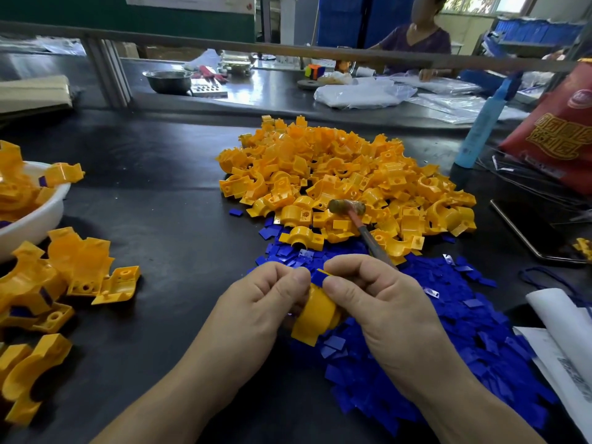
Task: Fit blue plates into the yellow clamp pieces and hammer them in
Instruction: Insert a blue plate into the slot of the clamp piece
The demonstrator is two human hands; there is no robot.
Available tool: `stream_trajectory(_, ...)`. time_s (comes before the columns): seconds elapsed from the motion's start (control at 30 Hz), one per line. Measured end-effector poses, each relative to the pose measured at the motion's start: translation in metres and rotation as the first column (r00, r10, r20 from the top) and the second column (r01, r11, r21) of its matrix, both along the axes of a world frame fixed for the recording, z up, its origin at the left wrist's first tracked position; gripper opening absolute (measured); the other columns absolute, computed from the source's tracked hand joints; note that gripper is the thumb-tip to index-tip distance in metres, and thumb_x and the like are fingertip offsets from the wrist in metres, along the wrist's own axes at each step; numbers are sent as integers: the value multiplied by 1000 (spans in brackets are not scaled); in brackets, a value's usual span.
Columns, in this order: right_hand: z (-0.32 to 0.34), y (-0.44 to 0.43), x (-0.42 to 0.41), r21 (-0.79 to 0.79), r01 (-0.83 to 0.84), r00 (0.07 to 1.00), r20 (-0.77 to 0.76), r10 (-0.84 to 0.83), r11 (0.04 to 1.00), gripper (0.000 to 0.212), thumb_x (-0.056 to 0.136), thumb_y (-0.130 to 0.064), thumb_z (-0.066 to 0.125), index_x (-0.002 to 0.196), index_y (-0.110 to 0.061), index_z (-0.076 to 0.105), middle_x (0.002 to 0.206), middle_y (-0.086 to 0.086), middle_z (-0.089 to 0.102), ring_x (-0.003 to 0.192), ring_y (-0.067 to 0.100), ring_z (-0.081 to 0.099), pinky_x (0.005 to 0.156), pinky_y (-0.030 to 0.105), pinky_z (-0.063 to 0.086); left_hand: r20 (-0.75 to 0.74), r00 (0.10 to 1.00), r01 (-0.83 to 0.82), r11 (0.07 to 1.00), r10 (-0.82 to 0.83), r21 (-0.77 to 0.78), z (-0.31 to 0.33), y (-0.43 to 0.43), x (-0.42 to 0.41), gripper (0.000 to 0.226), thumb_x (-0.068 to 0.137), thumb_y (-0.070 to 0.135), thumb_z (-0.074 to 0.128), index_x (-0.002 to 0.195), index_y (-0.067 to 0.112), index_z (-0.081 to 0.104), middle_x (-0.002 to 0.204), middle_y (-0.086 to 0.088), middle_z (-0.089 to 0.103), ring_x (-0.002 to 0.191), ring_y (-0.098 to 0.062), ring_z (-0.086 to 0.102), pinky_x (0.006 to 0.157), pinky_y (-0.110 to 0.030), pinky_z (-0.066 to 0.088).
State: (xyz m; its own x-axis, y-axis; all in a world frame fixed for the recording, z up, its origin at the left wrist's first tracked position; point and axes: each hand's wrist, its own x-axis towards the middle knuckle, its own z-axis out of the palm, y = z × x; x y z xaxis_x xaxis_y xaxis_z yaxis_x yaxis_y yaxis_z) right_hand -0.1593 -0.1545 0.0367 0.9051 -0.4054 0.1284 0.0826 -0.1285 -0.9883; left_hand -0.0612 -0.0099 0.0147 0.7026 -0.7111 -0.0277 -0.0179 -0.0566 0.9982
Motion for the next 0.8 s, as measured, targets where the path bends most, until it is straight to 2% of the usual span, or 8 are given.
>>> stream_trajectory(0.1,-1,3,0,-92,-22,1000,-18,21,996,22,75,-39,62,97,-41,66,89,-9,69,81,9,68,63,20,55,-56,998,-31,998,28,-55,0,-1,1,38,73,63,64,94,33,71,87,-3,74,82,-23,73,68,-35,59)
stream_trajectory(0.17,-1,4,0,-110,-31,999,-38,27,993,22,75,-41,61,97,-43,63,86,-7,69,73,11,68,58,22,55,11,997,-78,995,78,-55,-3,-1,1,25,79,52,65,95,34,71,88,-2,73,80,-22,72,68,-34,60)
stream_trajectory(0.27,-1,4,0,-117,-44,997,-73,35,992,17,78,-43,61,94,-40,62,76,-1,68,52,17,62,49,23,52,123,985,-121,992,124,-32,-4,-1,1,8,89,39,64,92,37,70,84,4,72,74,-11,69,64,-22,56)
stream_trajectory(0.33,-2,3,1,-124,-46,996,-87,35,991,12,81,-40,61,92,-37,63,75,0,67,50,20,62,49,25,53,135,983,-126,992,127,-17,-4,0,1,8,92,34,64,89,37,70,82,6,72,69,-4,67,62,-17,53)
stream_trajectory(0.43,-2,4,1,-81,-60,994,-98,52,995,10,82,-38,61,91,-36,65,78,0,68,53,22,65,52,28,55,138,980,-144,990,143,3,-3,0,2,7,90,39,64,89,38,70,84,5,73,74,-11,68,66,-29,58)
stream_trajectory(0.5,-2,3,1,-40,-70,992,-104,66,997,13,81,-40,59,93,-37,65,80,-2,69,54,22,66,54,28,56,163,977,-143,990,139,11,-2,1,1,9,94,34,62,90,38,70,86,5,72,79,-16,68,71,-39,60)
stream_trajectory(0.67,-2,1,0,-11,-96,989,-117,95,995,15,82,-41,56,93,-39,66,83,-3,69,58,22,68,58,27,57,290,949,-136,990,125,20,4,1,-4,15,94,31,60,91,44,65,93,15,68,82,-5,64,68,-27,55)
stream_trajectory(0.8,-4,3,0,-91,-84,990,-118,73,992,19,81,-43,53,96,-42,64,84,-7,69,57,19,68,57,26,57,286,950,-142,989,125,38,4,0,-4,7,90,39,60,91,45,63,93,16,67,82,-5,63,67,-27,54)
